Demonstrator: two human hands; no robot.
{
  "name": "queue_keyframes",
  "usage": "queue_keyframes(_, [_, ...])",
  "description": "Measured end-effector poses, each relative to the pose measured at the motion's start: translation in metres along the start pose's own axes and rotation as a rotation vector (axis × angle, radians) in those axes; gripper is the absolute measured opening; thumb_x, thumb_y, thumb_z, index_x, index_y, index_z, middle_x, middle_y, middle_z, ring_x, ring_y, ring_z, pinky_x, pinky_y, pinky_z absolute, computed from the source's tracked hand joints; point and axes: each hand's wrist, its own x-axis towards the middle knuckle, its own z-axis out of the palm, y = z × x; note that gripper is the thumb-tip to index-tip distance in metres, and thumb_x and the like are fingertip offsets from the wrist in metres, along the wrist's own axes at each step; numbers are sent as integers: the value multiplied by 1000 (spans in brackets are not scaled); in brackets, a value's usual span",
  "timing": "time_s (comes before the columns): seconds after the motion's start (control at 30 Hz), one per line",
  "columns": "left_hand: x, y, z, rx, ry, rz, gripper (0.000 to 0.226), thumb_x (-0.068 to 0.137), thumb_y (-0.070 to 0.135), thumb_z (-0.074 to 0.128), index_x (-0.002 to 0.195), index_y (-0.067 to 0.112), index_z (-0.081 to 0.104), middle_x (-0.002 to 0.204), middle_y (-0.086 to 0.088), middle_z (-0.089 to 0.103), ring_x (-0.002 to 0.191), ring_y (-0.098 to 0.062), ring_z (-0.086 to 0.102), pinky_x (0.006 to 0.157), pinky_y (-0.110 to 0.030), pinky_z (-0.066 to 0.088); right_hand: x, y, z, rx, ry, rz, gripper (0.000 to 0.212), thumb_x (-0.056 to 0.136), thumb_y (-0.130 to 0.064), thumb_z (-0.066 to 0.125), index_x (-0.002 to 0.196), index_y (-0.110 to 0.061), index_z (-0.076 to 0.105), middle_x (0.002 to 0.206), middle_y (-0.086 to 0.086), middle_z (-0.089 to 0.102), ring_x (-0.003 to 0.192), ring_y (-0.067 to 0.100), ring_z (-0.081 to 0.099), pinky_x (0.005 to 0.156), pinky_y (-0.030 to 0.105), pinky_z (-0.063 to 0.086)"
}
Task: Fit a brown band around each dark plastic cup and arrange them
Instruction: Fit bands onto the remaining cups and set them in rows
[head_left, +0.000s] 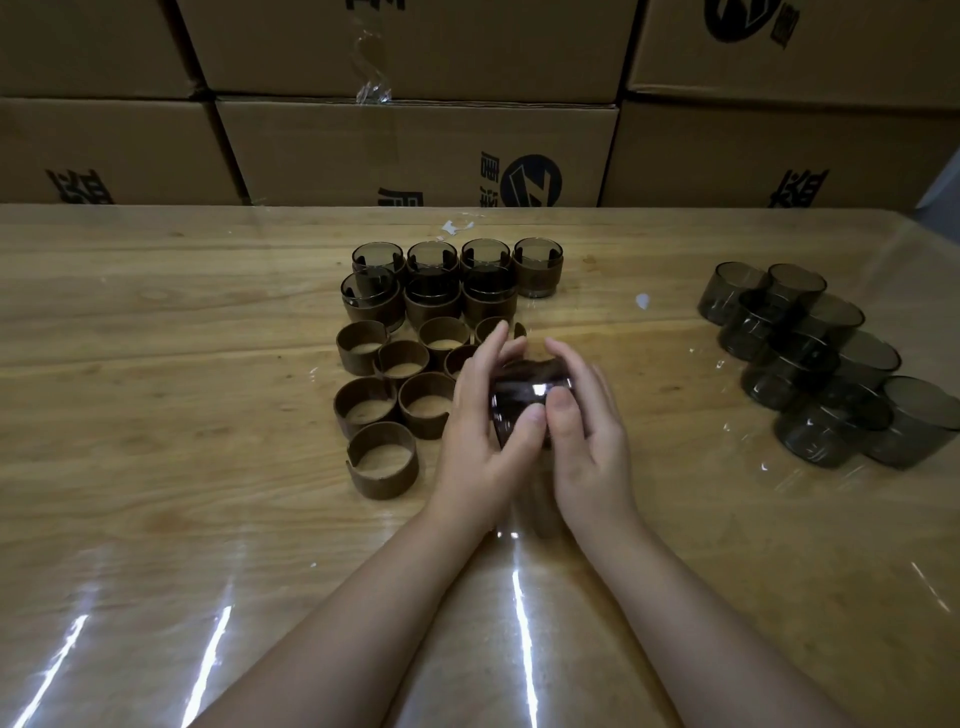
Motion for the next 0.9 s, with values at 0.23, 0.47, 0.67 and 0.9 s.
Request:
queue_keyframes(0.23, [0,1,0,39,18,69,25,87,35,45,112,35,46,109,12,53,99,2,54,87,-16,44,-2,-1,0,-107,-25,-4,51,92,-48,40,130,-17,53,115,-10,51,106,-13,49,82,1,37])
queue_keyframes(0.47, [4,1,-3,-259,18,-185,33,81,46,42,103,24,53,103,-10,59,90,-15,61,72,-23,53,-4,-9,2,-200,-25,-72,67,80,-54,57,131,-10,52,112,-6,44,100,-3,53,74,7,47])
queue_keyframes(0.67, [8,-4,-8,-330,-84,-314,31,87,33,33,84,27,64,84,3,65,80,-5,63,67,-18,52,-4,-16,-1,-328,14,-235,67,74,-53,66,118,-5,56,110,-2,42,98,7,51,71,19,53])
queue_keyframes(0.9, [4,-10,-20,-234,-165,-316,24,83,10,52,91,30,63,79,10,67,82,13,62,74,-6,46,-5,-20,-3,-435,-61,-434,54,78,-54,64,119,-22,49,112,-4,46,95,13,57,70,26,54])
